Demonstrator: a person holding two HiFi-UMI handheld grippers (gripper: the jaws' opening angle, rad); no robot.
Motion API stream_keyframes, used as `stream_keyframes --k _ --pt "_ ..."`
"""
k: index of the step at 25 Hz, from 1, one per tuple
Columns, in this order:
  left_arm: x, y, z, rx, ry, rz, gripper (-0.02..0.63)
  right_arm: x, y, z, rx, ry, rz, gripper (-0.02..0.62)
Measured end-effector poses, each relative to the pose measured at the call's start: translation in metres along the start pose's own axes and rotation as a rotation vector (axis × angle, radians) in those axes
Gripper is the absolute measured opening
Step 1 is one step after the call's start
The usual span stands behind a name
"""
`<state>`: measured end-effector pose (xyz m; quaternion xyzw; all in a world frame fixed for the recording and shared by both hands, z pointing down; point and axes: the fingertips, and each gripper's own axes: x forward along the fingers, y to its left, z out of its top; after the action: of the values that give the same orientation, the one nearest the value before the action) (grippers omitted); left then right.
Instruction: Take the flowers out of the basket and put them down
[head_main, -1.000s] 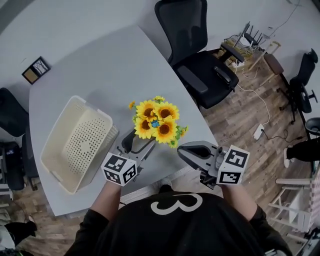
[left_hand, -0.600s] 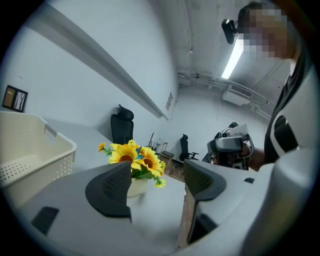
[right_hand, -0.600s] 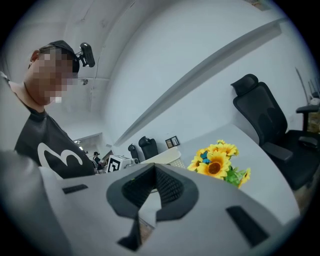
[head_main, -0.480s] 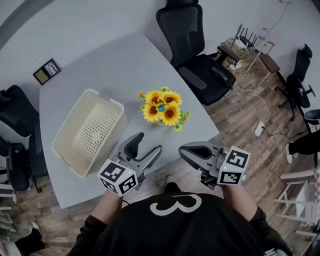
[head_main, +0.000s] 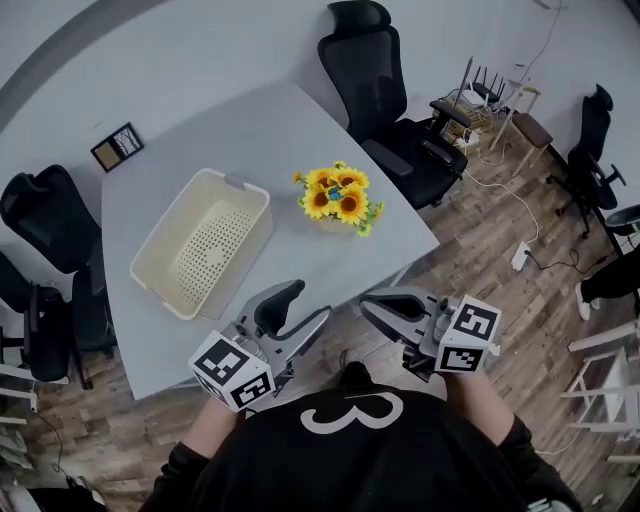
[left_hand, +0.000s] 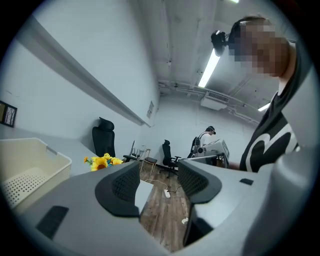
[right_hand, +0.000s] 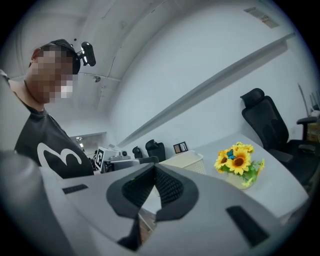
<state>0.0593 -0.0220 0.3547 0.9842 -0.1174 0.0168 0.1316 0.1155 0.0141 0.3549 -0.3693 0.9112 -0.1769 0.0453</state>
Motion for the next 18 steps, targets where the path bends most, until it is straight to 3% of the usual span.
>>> stream_keyframes --k 5,8,14,18 --pt "-0.026 -0.035 0.015 0.007 -0.027 -0.038 0.18 -0.011 0.03 0.0 -0.022 -0.031 -0.012 0.008" --pt "-0.041 -0.052 0.017 0.027 -0.036 -0.054 0.061 -0.016 0.048 -0.004 -0.032 -0.047 -0.014 0.008" --pt "-0.054 -0.09 0.006 -0.007 0.012 -0.182 0.013 -0.028 0.075 -0.016 -0.039 -0.051 -0.021 0.008" --pt "-0.059 -0.104 -0.004 -0.015 0.042 -0.208 0.012 -0.036 0.089 -0.025 -0.035 -0.059 -0.03 0.008"
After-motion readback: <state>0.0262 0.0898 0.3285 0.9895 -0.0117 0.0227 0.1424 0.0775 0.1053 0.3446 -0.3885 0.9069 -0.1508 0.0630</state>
